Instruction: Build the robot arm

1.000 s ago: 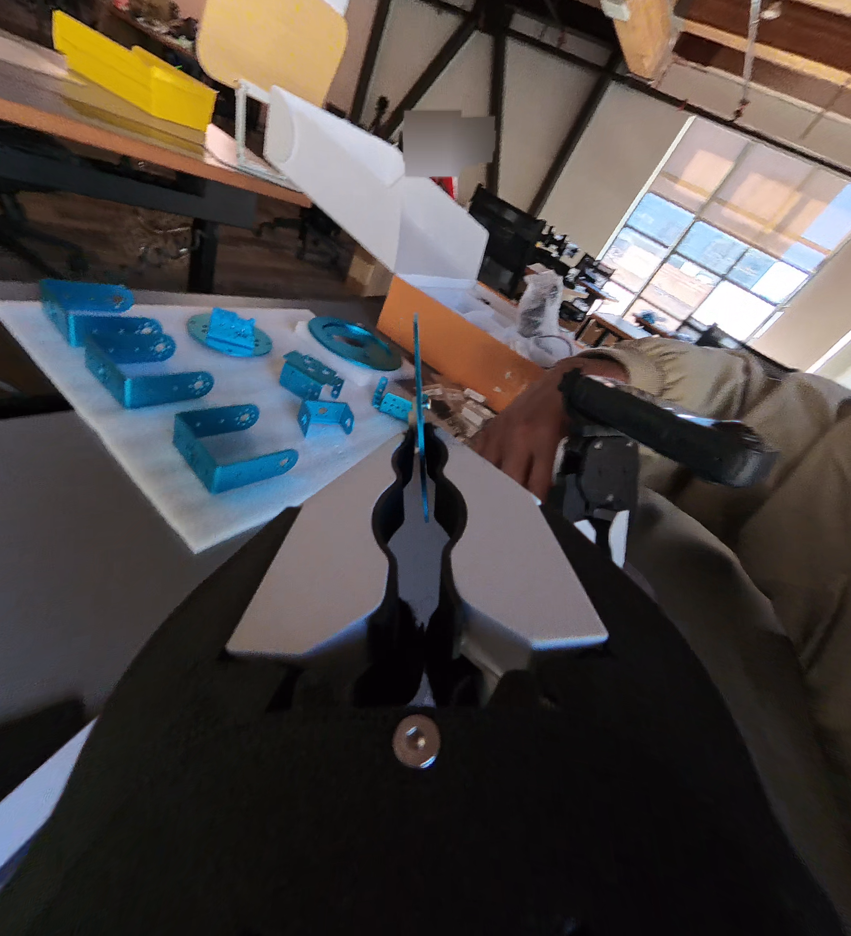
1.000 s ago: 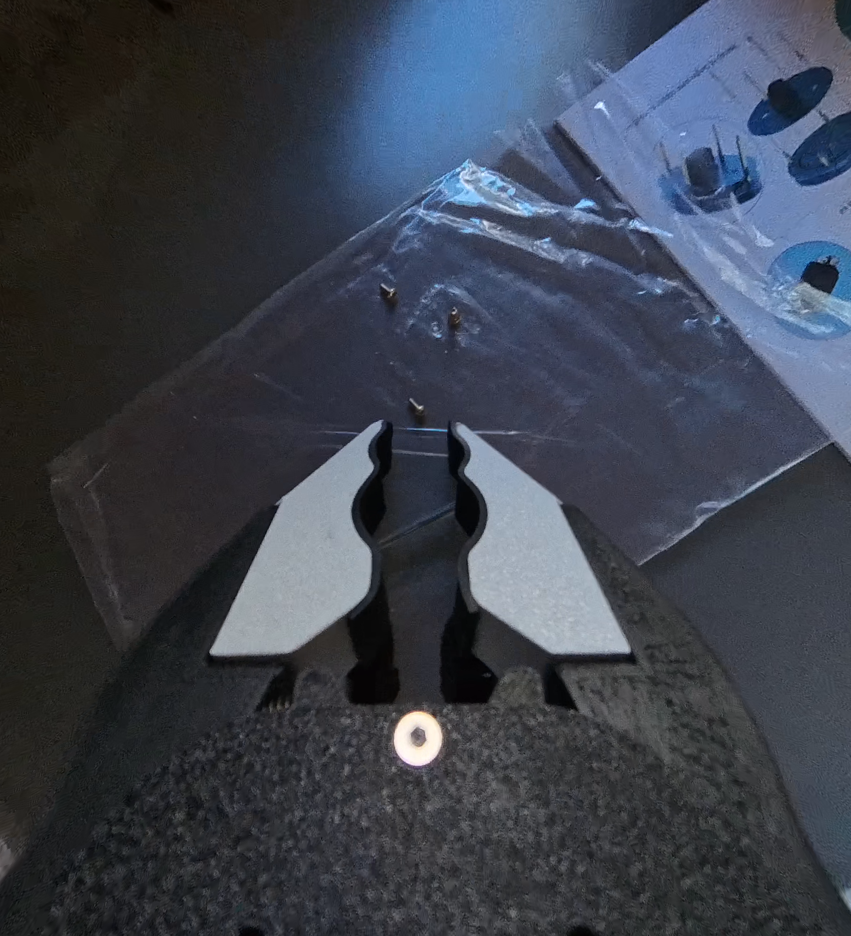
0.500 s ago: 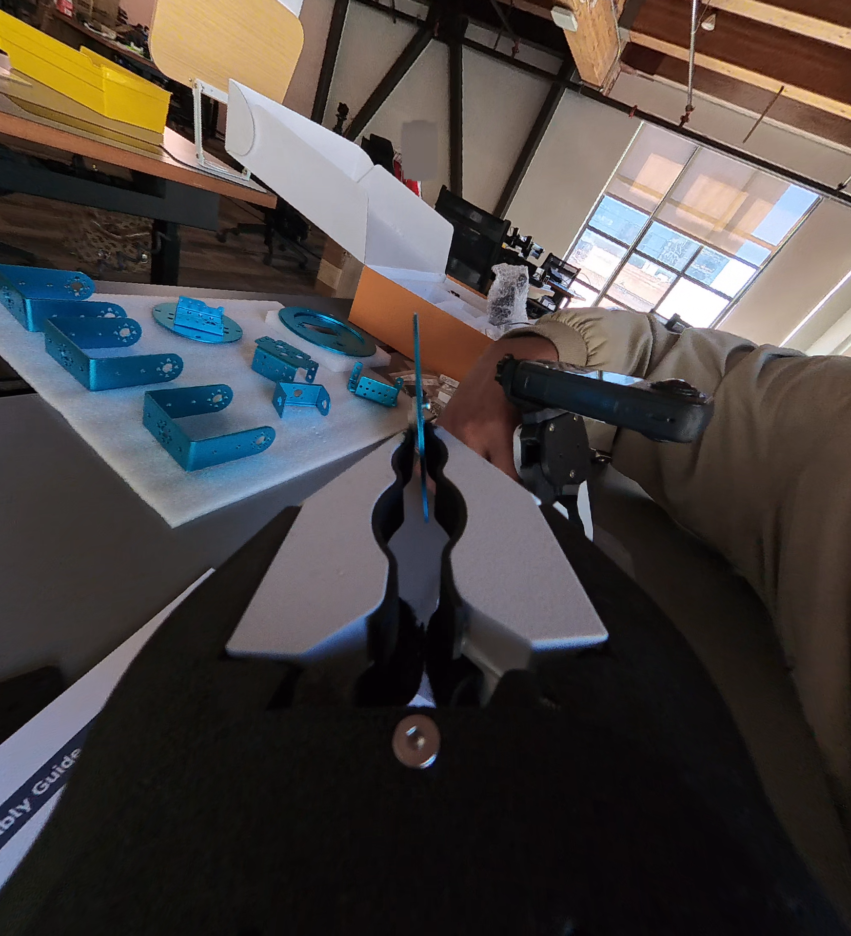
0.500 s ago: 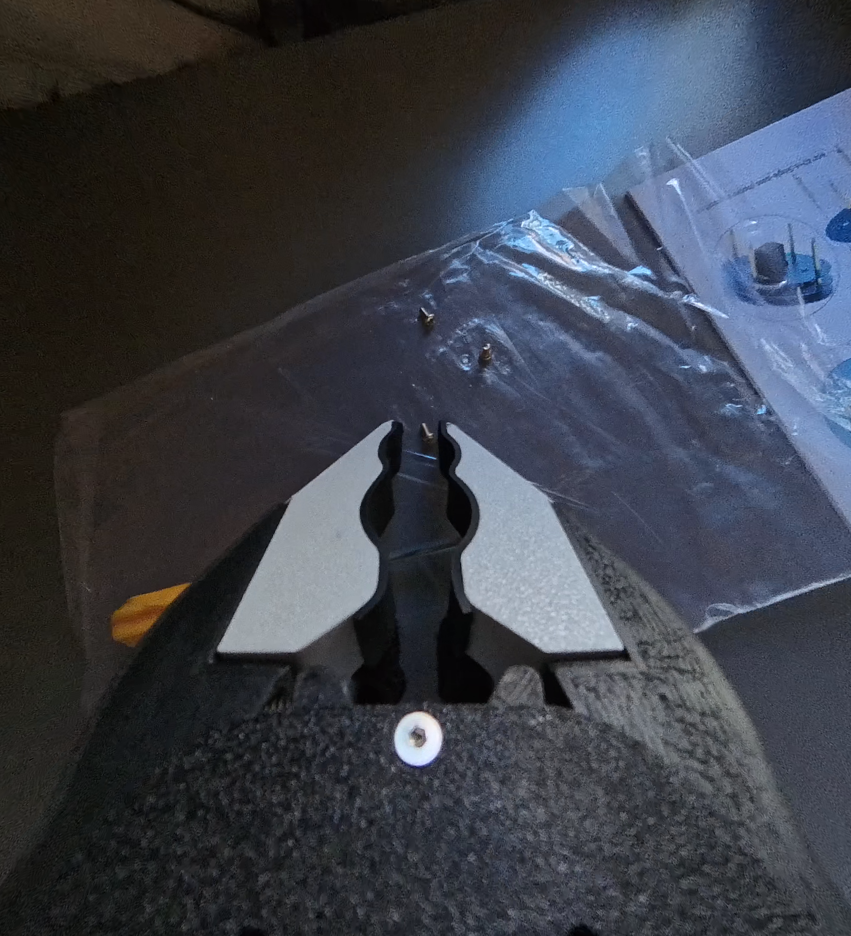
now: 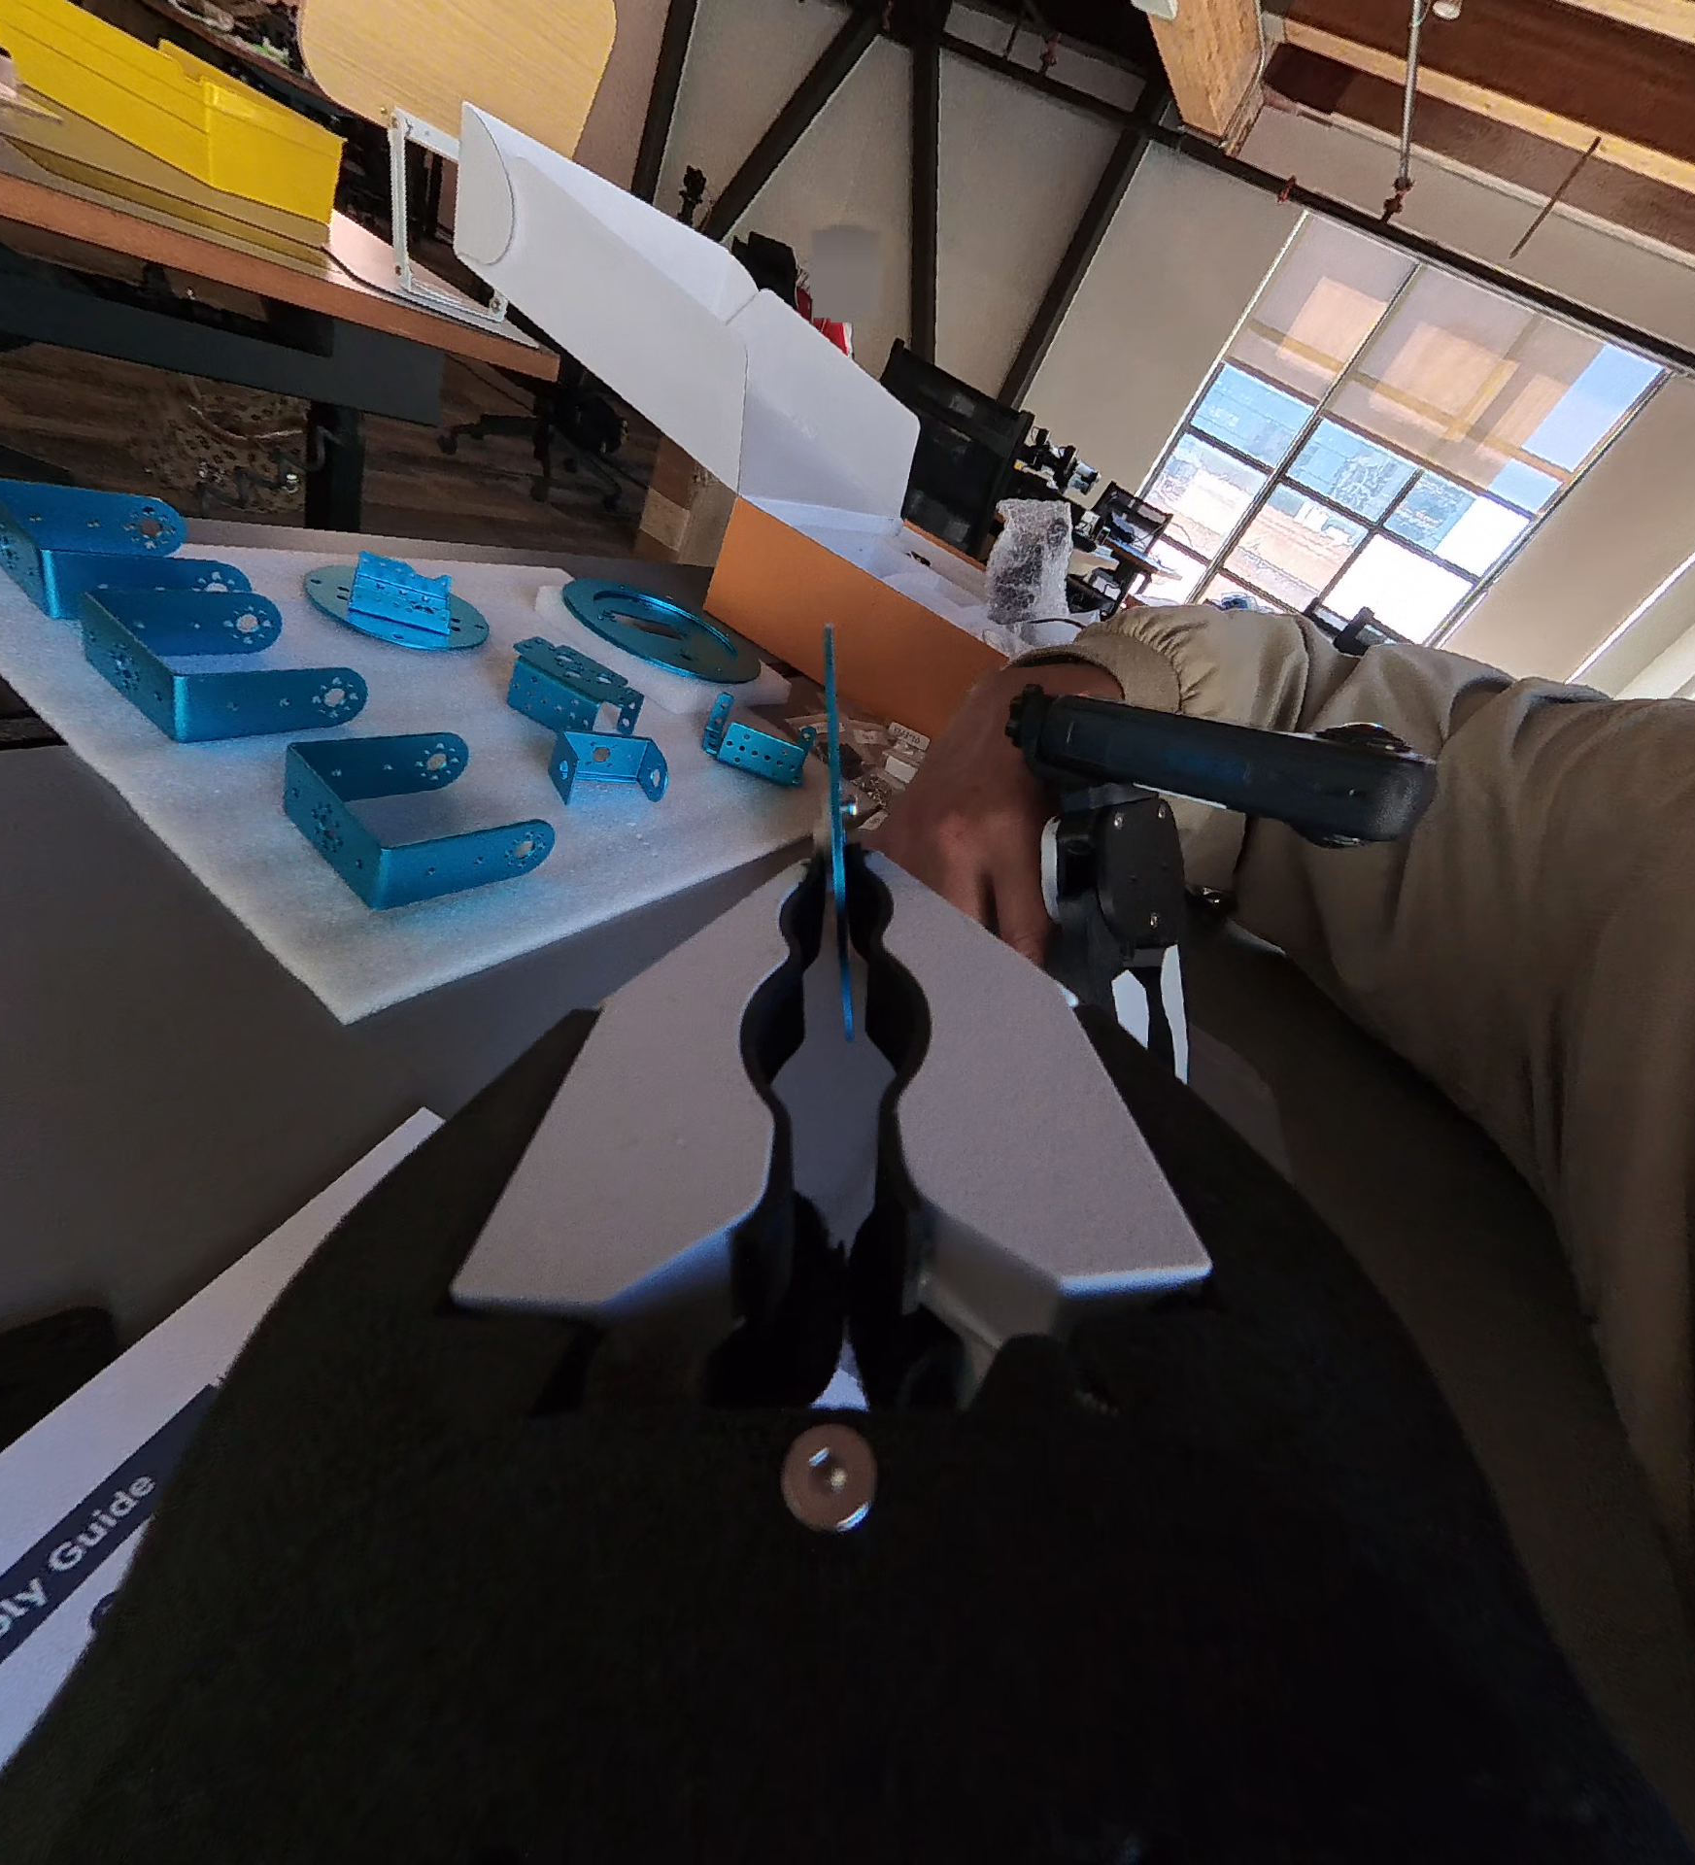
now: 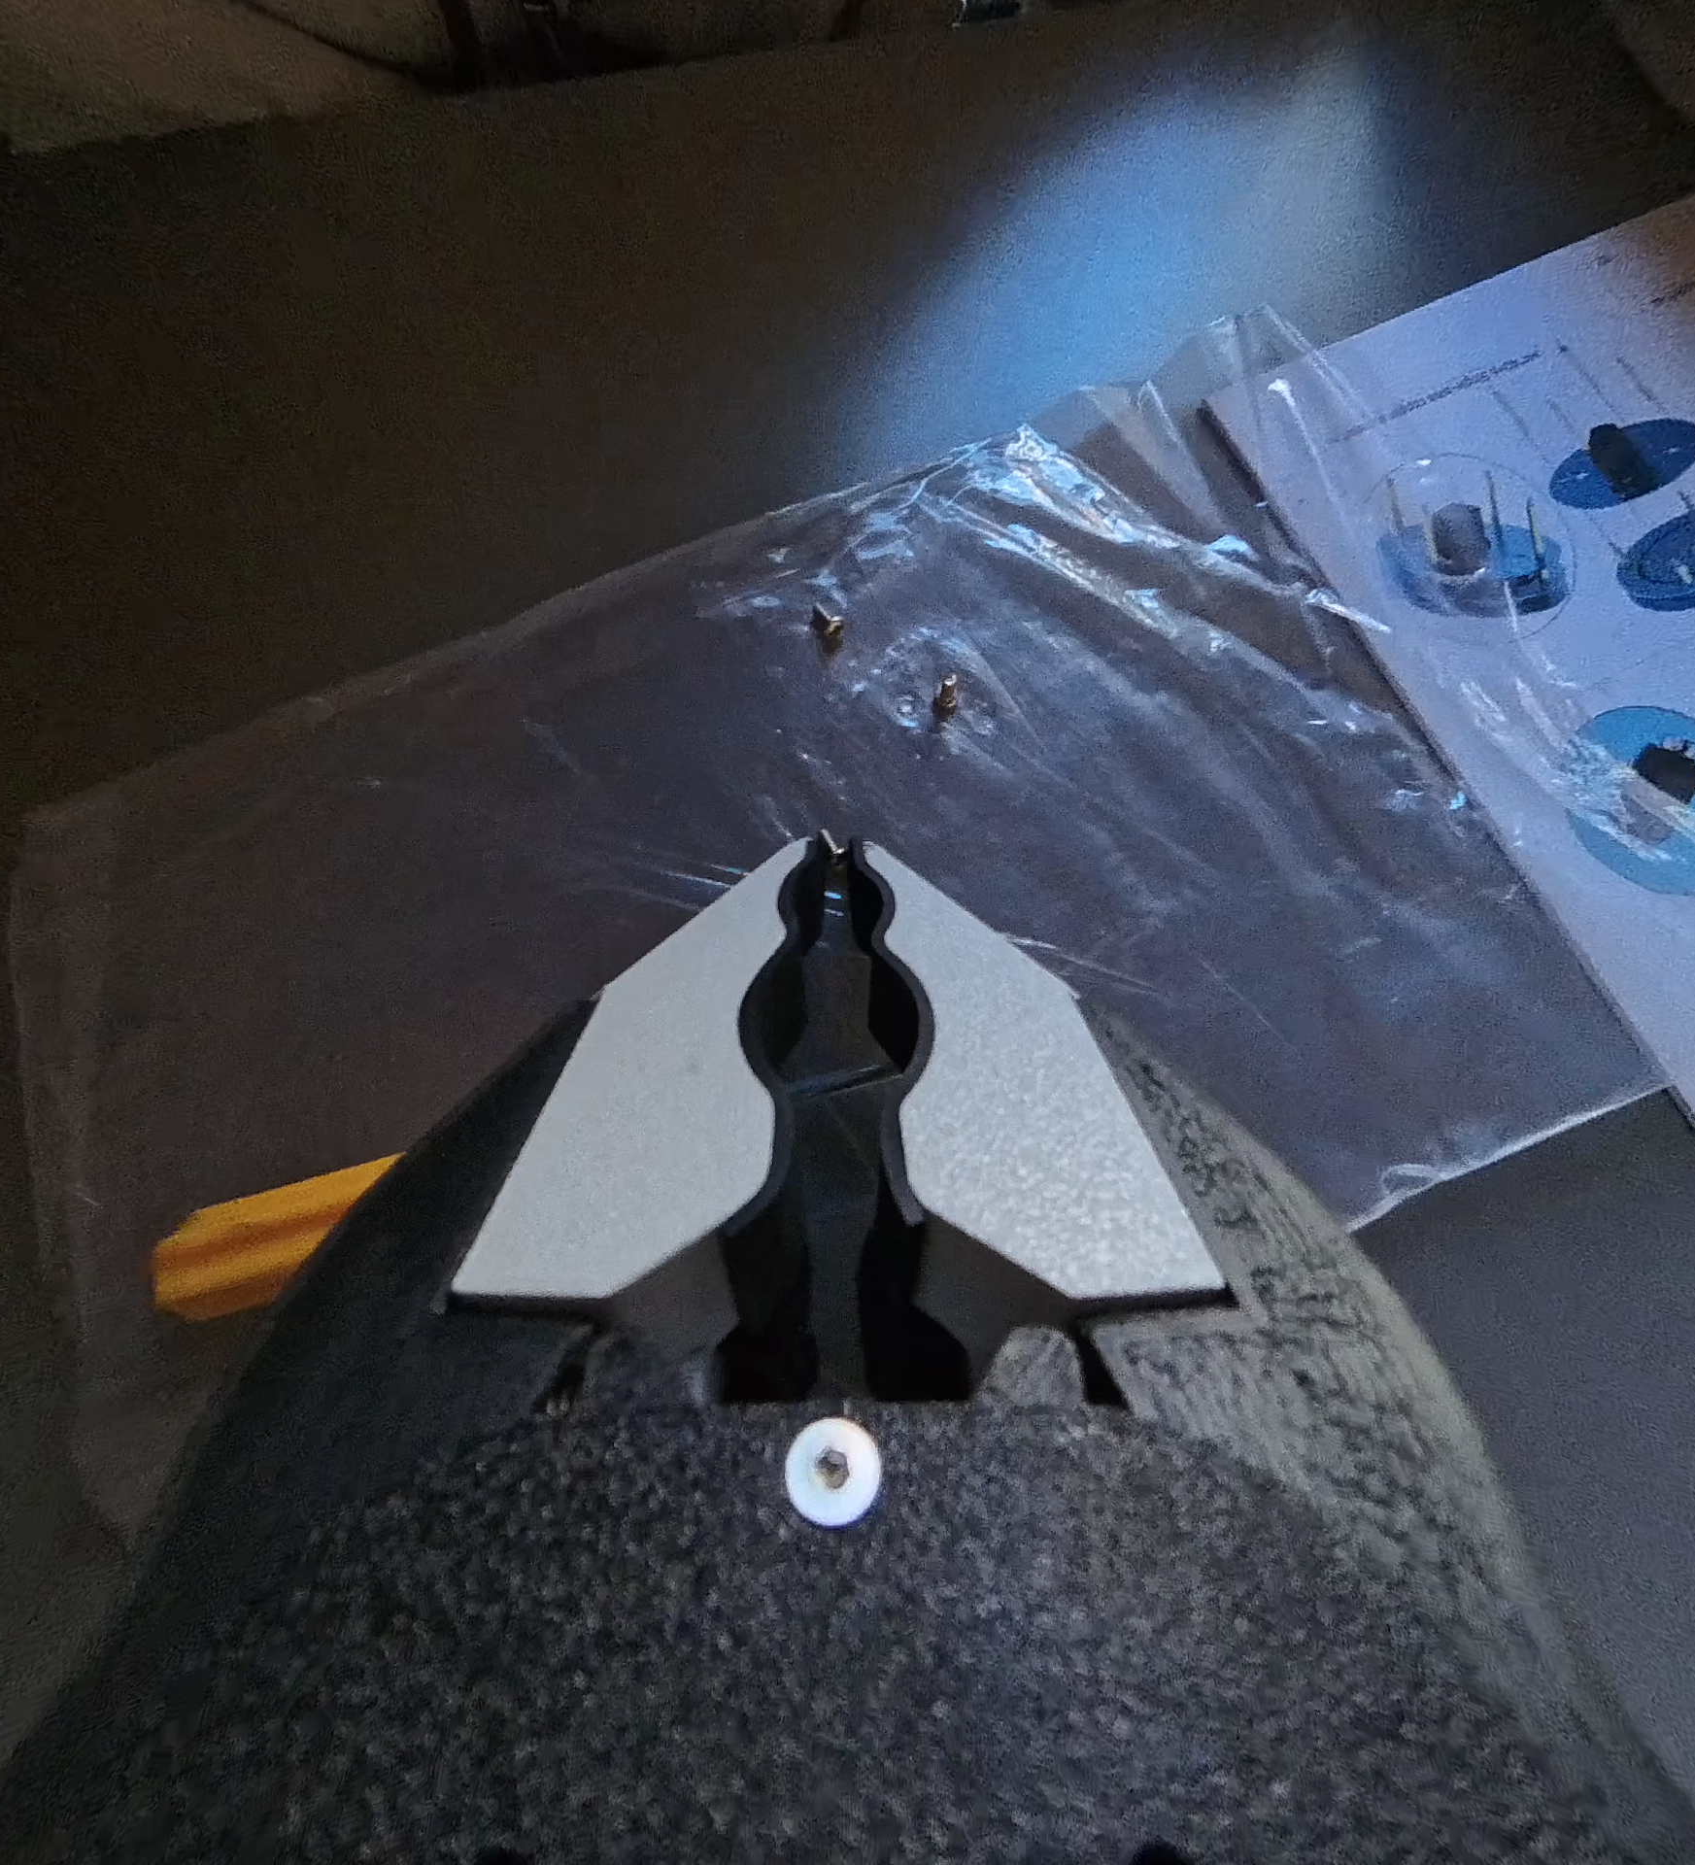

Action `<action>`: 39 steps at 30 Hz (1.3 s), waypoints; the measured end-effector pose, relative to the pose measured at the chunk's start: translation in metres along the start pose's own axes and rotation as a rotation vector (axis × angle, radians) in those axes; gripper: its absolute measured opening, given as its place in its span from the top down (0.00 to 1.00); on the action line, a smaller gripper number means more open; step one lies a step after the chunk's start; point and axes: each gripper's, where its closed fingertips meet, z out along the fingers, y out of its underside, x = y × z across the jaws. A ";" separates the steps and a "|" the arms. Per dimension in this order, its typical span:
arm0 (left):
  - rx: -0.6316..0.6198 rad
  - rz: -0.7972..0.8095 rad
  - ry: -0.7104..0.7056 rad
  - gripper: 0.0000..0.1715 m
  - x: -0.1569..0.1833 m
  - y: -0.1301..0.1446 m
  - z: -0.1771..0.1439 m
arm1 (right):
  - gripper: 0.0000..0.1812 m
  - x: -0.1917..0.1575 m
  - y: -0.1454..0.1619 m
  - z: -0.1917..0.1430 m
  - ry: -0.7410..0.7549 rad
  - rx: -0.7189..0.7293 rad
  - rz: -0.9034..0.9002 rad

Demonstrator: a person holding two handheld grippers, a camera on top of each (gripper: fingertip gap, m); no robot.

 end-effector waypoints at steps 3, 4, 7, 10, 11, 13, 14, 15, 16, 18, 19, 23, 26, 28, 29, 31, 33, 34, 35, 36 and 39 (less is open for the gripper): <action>0.009 -0.002 -0.014 0.98 -0.001 0.000 0.001 | 0.98 0.000 0.001 -0.001 0.031 0.001 0.005; 0.013 -0.006 -0.021 0.98 -0.002 0.000 0.001 | 0.99 0.001 0.001 -0.002 0.041 -0.003 0.011; 0.020 -0.026 -0.041 0.98 -0.005 0.000 0.003 | 0.98 0.004 0.003 -0.005 0.093 -0.037 -0.004; 0.016 -0.059 -0.072 0.98 -0.011 0.003 0.005 | 0.99 0.006 0.001 -0.009 0.147 -0.083 -0.021; 0.019 -0.075 -0.082 0.98 -0.013 0.004 0.005 | 0.99 0.007 0.000 -0.010 0.167 -0.099 -0.027; 0.031 -0.112 -0.089 0.98 -0.016 0.005 0.006 | 0.99 0.007 0.003 -0.010 0.197 -0.160 -0.059; 0.039 -0.131 -0.092 0.98 -0.017 0.005 0.006 | 0.99 0.008 0.004 -0.010 0.225 -0.184 -0.071; 0.042 -0.148 -0.091 0.98 -0.018 0.006 0.006 | 0.99 0.009 0.004 -0.009 0.245 -0.205 -0.082; 0.044 -0.163 -0.090 0.98 -0.018 0.007 0.007 | 0.99 0.010 0.004 -0.009 0.270 -0.219 -0.094; 0.044 -0.188 -0.093 0.98 -0.019 0.009 0.009 | 0.99 0.015 0.007 -0.012 0.349 -0.282 -0.108; 0.042 -0.202 -0.091 0.98 -0.019 0.011 0.010 | 0.99 0.017 0.008 -0.014 0.391 -0.307 -0.117; 0.053 -0.283 -0.053 0.98 -0.011 0.014 0.015 | 0.99 0.040 0.000 -0.046 0.689 -0.450 -0.225; 0.089 -0.375 -0.025 0.98 -0.005 0.015 0.018 | 1.00 0.065 -0.018 -0.092 0.988 -0.596 -0.347; 0.113 -0.466 0.009 0.98 -0.001 0.016 0.019 | 1.00 0.078 -0.029 -0.119 1.135 -0.679 -0.421; 0.121 -0.500 0.017 0.98 -0.001 0.017 0.020 | 1.00 0.083 -0.027 -0.130 1.166 -0.756 -0.431; 0.124 -0.547 0.021 0.98 0.000 0.020 0.021 | 1.00 0.094 -0.025 -0.146 1.211 -0.863 -0.462; 0.126 -0.578 0.013 0.98 0.000 0.025 0.023 | 1.00 0.104 -0.019 -0.156 1.231 -0.964 -0.476; 0.126 -0.594 0.020 0.98 0.001 0.026 0.024 | 1.00 0.108 -0.013 -0.156 1.210 -1.005 -0.473; 0.125 -0.611 0.029 0.98 0.002 0.027 0.025 | 1.00 0.112 -0.009 -0.155 1.198 -1.033 -0.471; 0.126 -0.622 0.027 0.98 0.003 0.028 0.025 | 1.00 0.115 -0.006 -0.153 1.193 -1.042 -0.477; 0.131 -0.640 0.015 0.98 0.003 0.030 0.025 | 1.00 0.123 0.000 -0.148 1.167 -1.071 -0.495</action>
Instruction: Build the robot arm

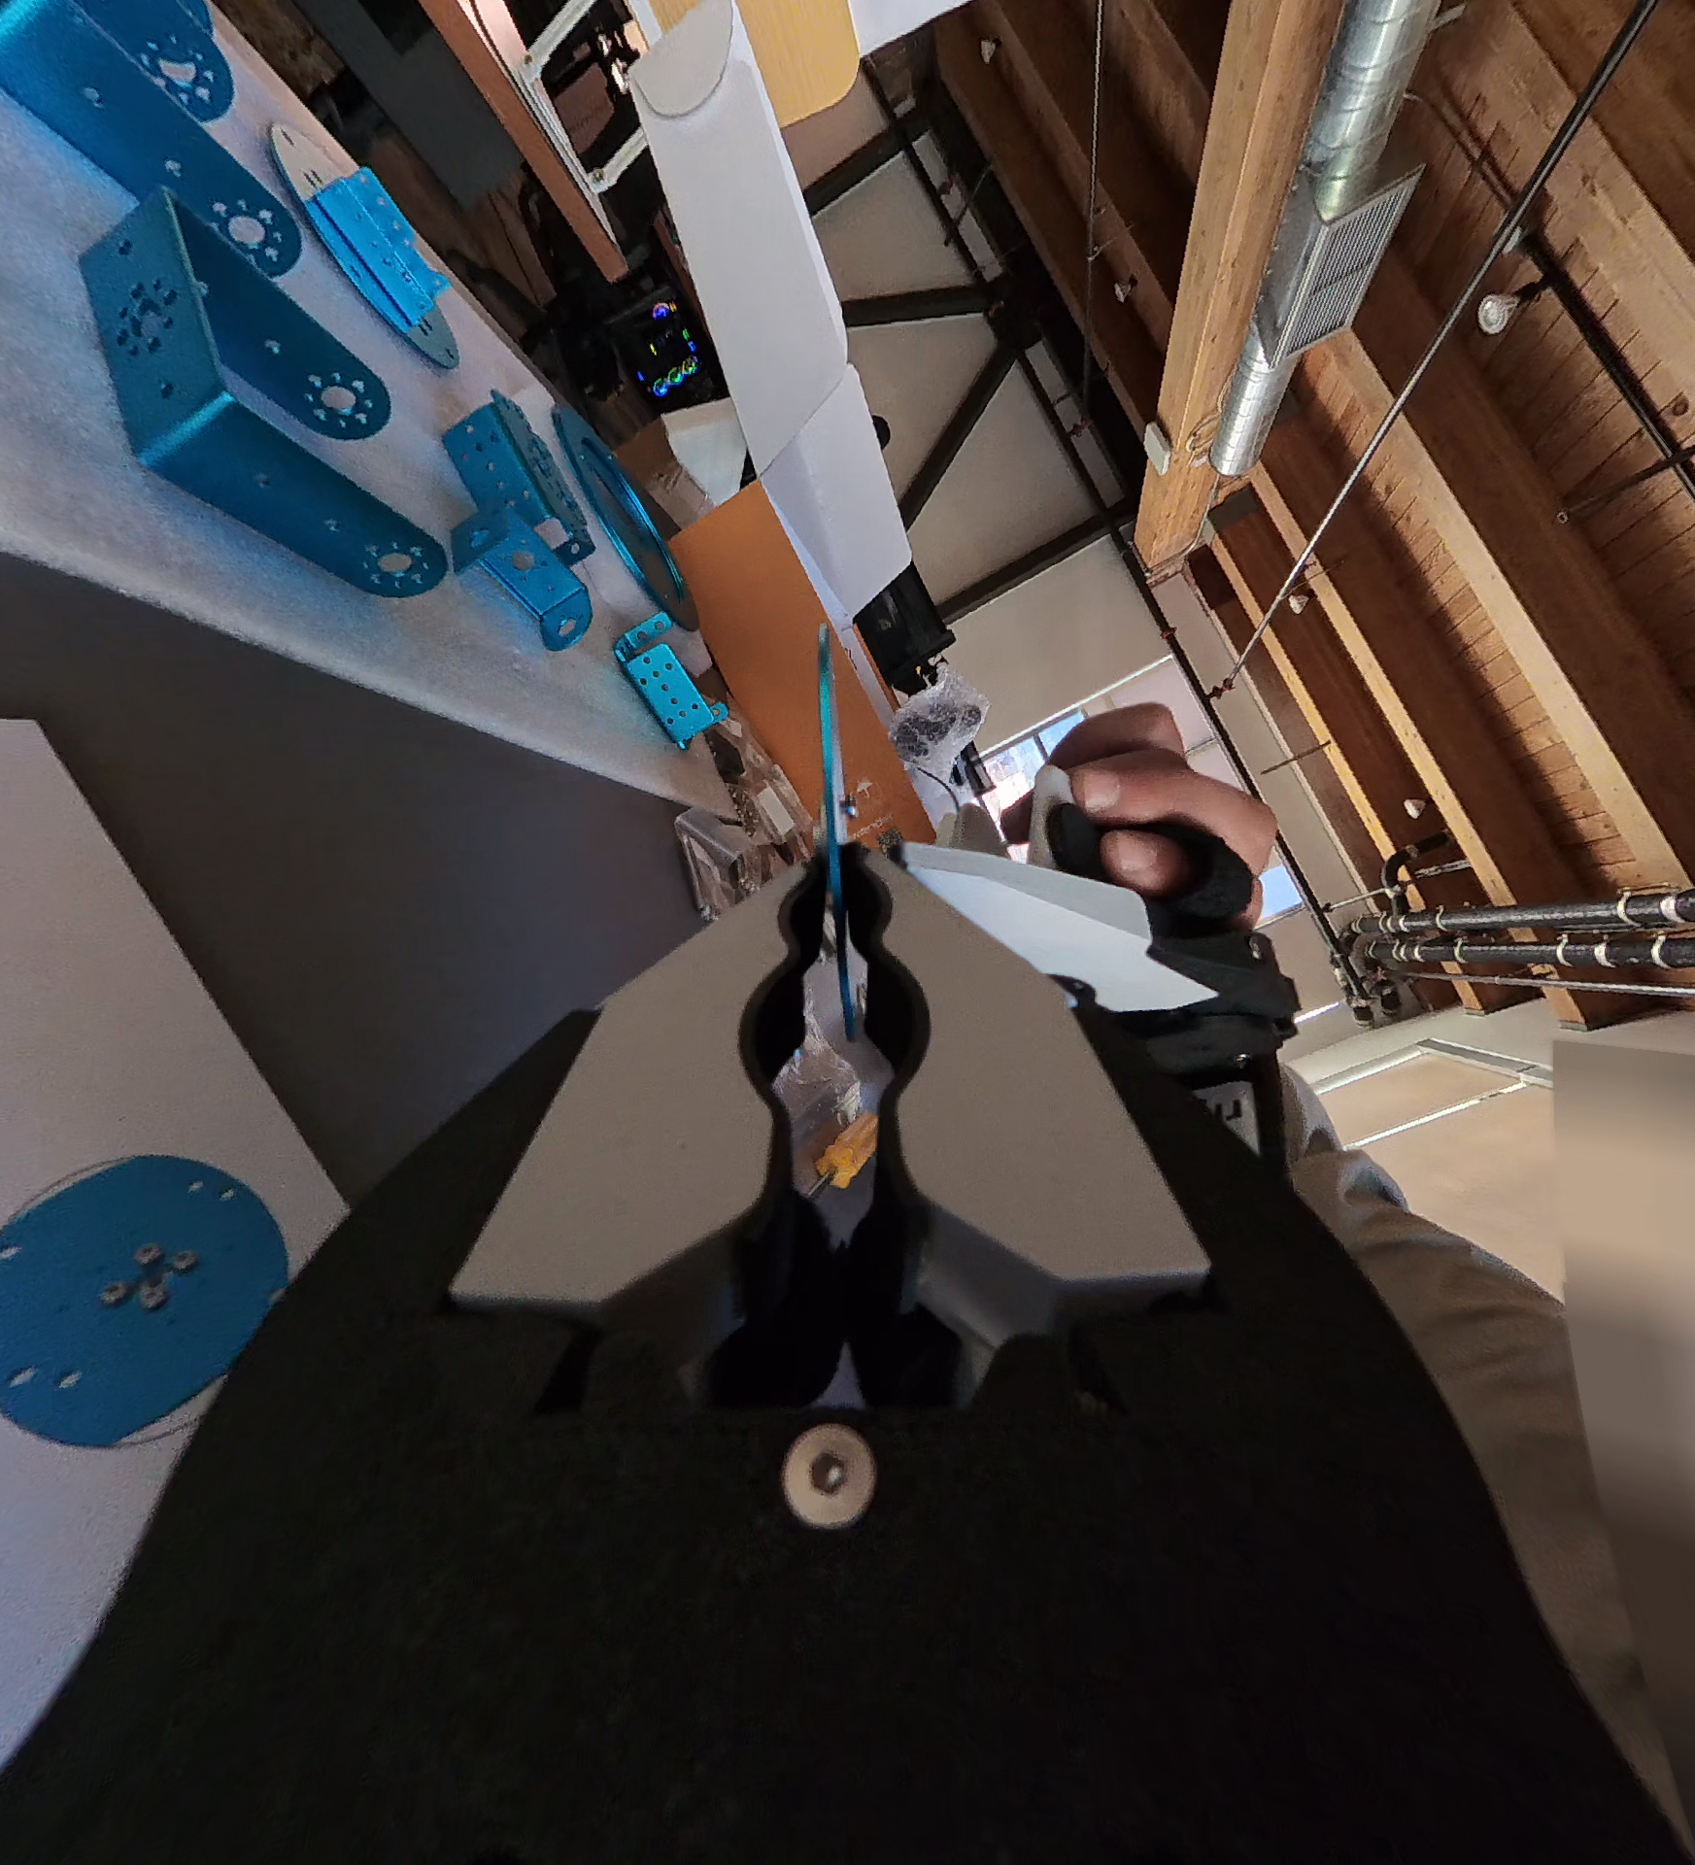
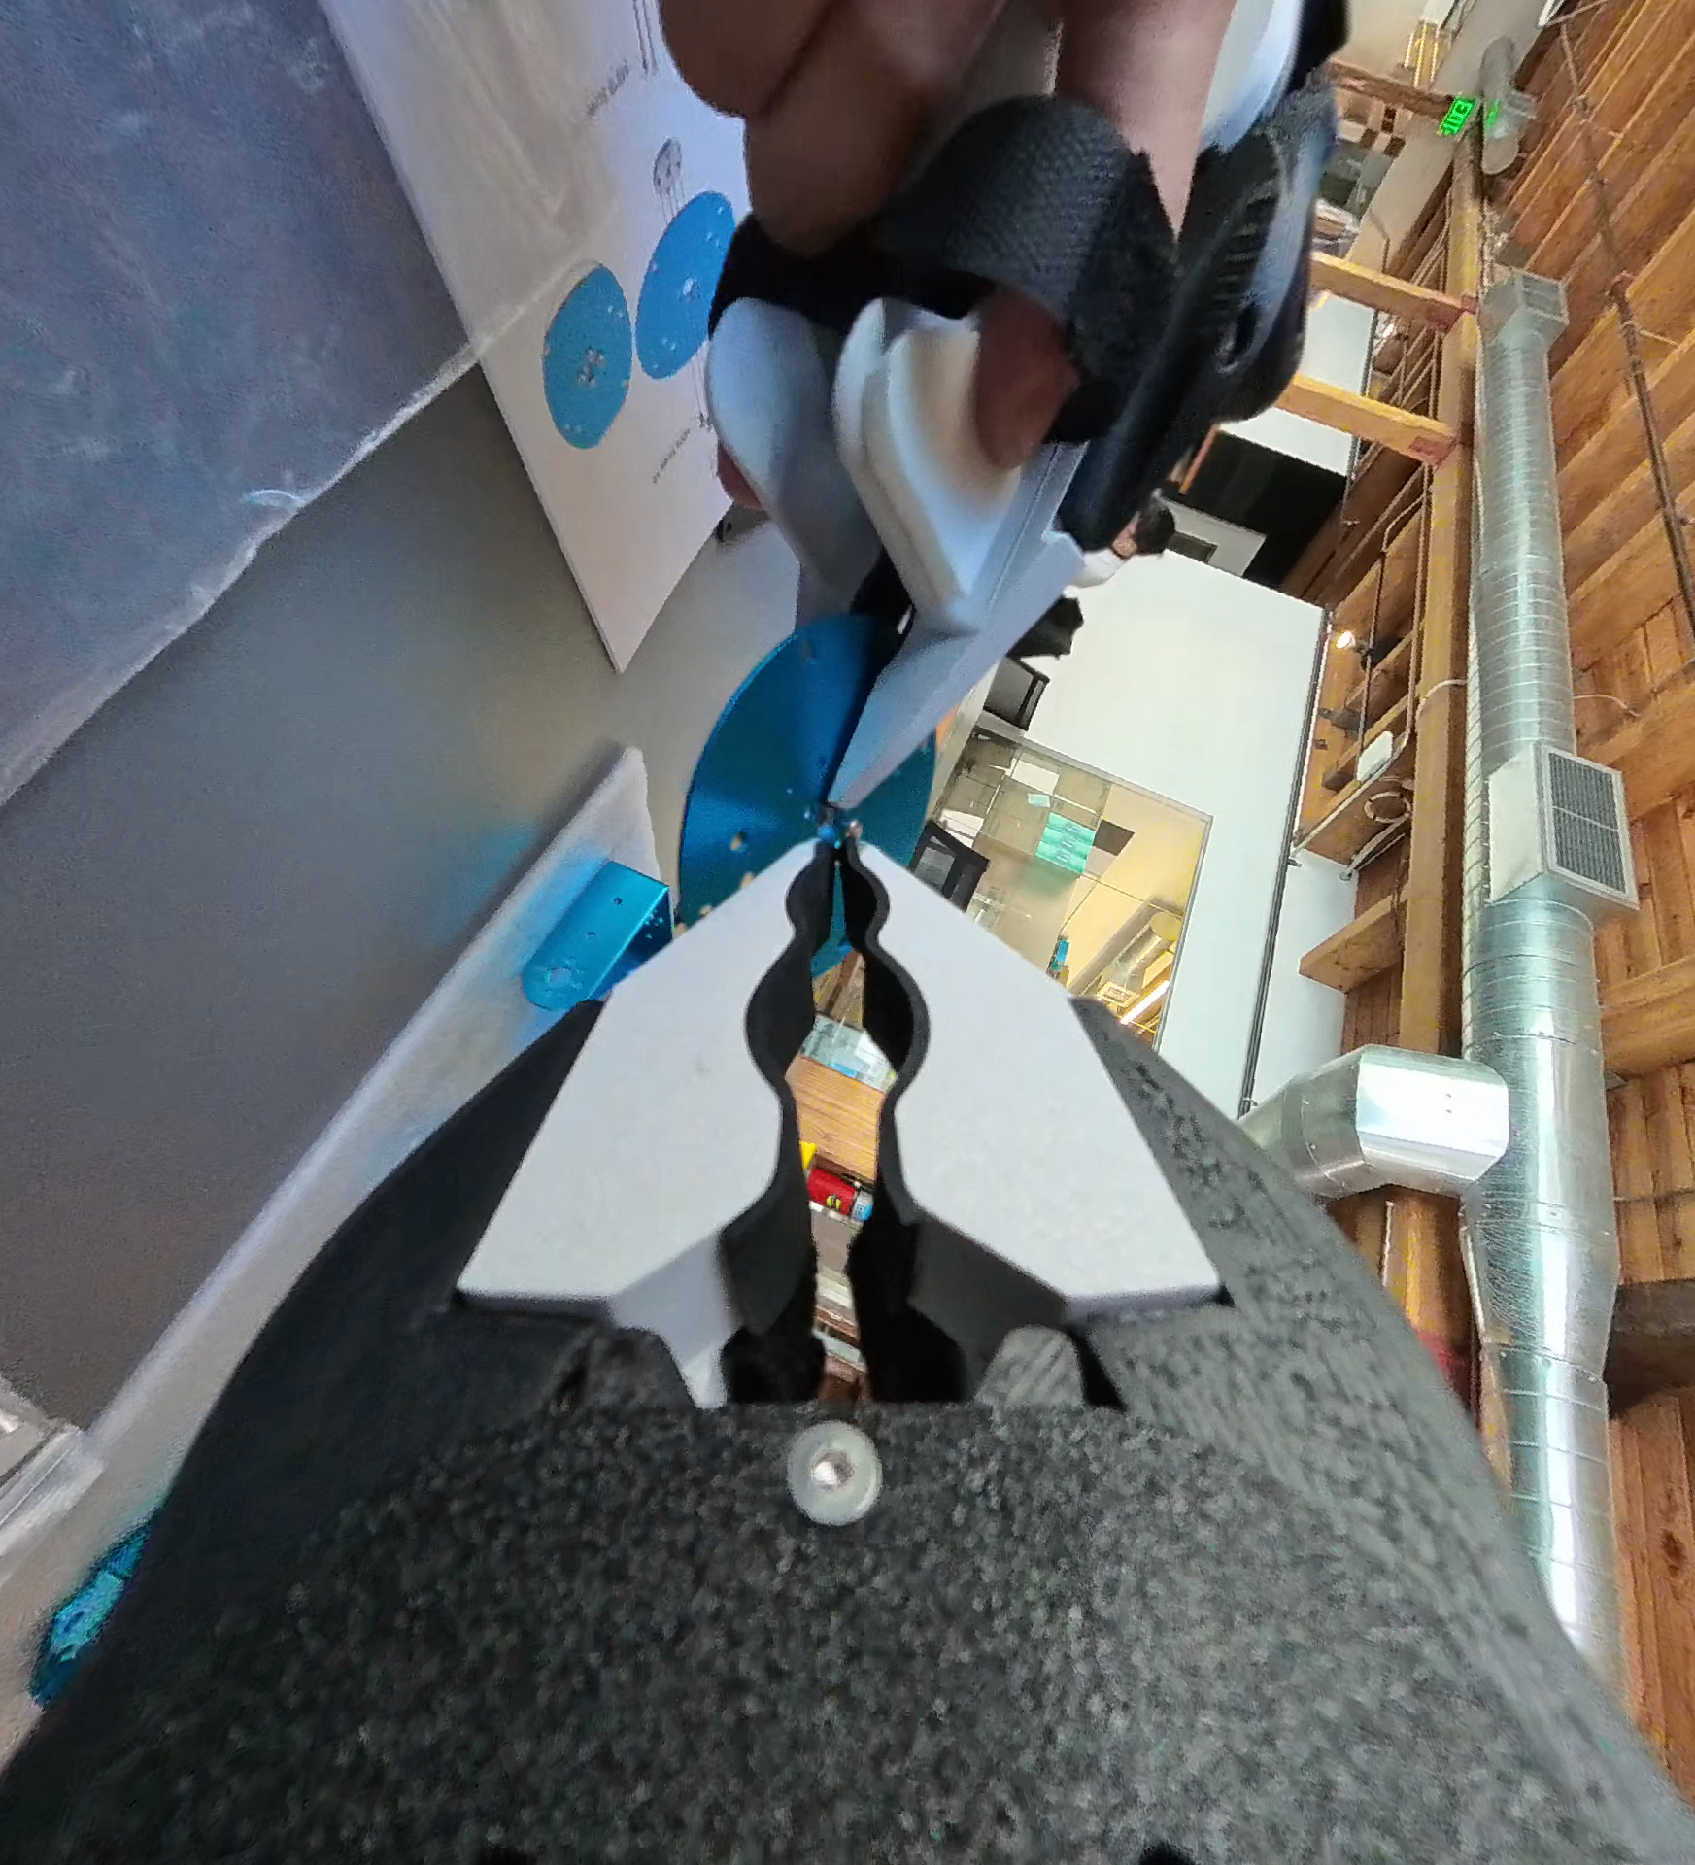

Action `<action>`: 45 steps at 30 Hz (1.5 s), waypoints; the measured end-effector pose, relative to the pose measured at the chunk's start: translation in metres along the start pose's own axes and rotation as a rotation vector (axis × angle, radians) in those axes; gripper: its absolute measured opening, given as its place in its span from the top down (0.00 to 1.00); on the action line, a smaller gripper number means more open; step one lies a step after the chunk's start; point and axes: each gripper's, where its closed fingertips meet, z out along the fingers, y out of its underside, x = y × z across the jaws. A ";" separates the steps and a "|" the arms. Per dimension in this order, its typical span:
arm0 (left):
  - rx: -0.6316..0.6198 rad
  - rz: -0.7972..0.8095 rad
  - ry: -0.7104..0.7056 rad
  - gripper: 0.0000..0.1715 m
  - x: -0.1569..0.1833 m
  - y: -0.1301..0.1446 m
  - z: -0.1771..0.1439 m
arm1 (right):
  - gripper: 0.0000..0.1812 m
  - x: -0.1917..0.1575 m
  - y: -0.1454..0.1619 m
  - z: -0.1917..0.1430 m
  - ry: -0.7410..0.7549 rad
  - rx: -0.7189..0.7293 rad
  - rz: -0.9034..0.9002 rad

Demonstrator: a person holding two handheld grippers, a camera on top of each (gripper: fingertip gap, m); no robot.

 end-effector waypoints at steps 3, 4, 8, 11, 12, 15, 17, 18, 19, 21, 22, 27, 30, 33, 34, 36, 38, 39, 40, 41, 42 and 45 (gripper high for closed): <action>0.009 -0.023 -0.006 0.98 -0.001 -0.001 -0.001 | 1.00 0.000 -0.004 0.005 -0.017 0.009 0.008; 0.014 -0.032 -0.006 0.98 -0.002 -0.001 -0.002 | 1.00 -0.001 -0.003 0.007 -0.030 0.004 0.011; 0.027 -0.084 -0.002 0.98 -0.006 -0.001 -0.002 | 1.00 -0.002 -0.006 0.012 -0.076 -0.001 0.020; 0.039 -0.112 0.000 0.98 -0.008 -0.002 -0.003 | 1.00 -0.004 -0.005 0.014 -0.086 -0.007 0.055; 0.046 -0.128 0.001 0.98 -0.009 -0.003 -0.004 | 1.00 -0.004 -0.005 0.015 -0.086 -0.008 0.065; 0.059 -0.162 -0.018 0.98 -0.015 -0.003 -0.005 | 1.00 -0.008 -0.005 0.020 -0.123 -0.010 0.134; 0.058 -0.183 -0.026 0.98 -0.019 -0.001 -0.005 | 1.00 -0.012 -0.006 0.022 -0.150 -0.019 0.162; 0.059 -0.190 -0.035 0.98 -0.021 -0.001 -0.005 | 1.00 -0.013 -0.006 0.022 -0.163 -0.027 0.175; 0.062 -0.195 -0.044 0.98 -0.022 0.000 -0.006 | 1.00 -0.015 -0.006 0.023 -0.180 -0.038 0.191; 0.061 -0.209 -0.055 0.98 -0.026 0.001 -0.005 | 1.00 -0.019 -0.007 0.025 -0.225 -0.067 0.263; 0.061 -0.216 -0.057 0.98 -0.028 0.002 -0.005 | 1.00 -0.021 -0.007 0.026 -0.249 -0.078 0.284; 0.051 -0.235 -0.071 0.98 -0.033 0.006 -0.004 | 1.00 -0.028 -0.008 0.027 -0.368 -0.080 0.375; 0.048 -0.240 -0.074 0.98 -0.035 0.008 -0.004 | 1.00 -0.031 -0.008 0.027 -0.437 -0.081 0.426; 0.048 -0.243 -0.076 0.98 -0.036 0.008 -0.004 | 1.00 -0.032 -0.008 0.028 -0.479 -0.082 0.455; 0.050 -0.245 -0.075 0.98 -0.036 0.007 -0.004 | 1.00 -0.032 -0.008 0.028 -0.487 -0.080 0.464; 0.051 -0.246 -0.074 0.98 -0.036 0.007 -0.004 | 1.00 -0.032 -0.008 0.028 -0.497 -0.079 0.472; 0.052 -0.247 -0.073 0.98 -0.036 0.007 -0.004 | 1.00 -0.032 -0.008 0.028 -0.502 -0.077 0.476; 0.052 -0.249 -0.072 0.98 -0.036 0.007 -0.004 | 1.00 -0.032 -0.008 0.028 -0.502 -0.078 0.477; 0.053 -0.251 -0.072 0.98 -0.036 0.007 -0.004 | 1.00 -0.031 -0.008 0.028 -0.503 -0.079 0.480; 0.053 -0.251 -0.070 0.98 -0.035 0.007 -0.004 | 1.00 -0.031 -0.008 0.028 -0.502 -0.078 0.480; 0.054 -0.254 -0.068 0.98 -0.035 0.007 -0.004 | 1.00 -0.031 -0.008 0.028 -0.501 -0.079 0.480; 0.058 -0.260 -0.064 0.98 -0.035 0.006 -0.004 | 1.00 -0.030 -0.008 0.028 -0.496 -0.079 0.486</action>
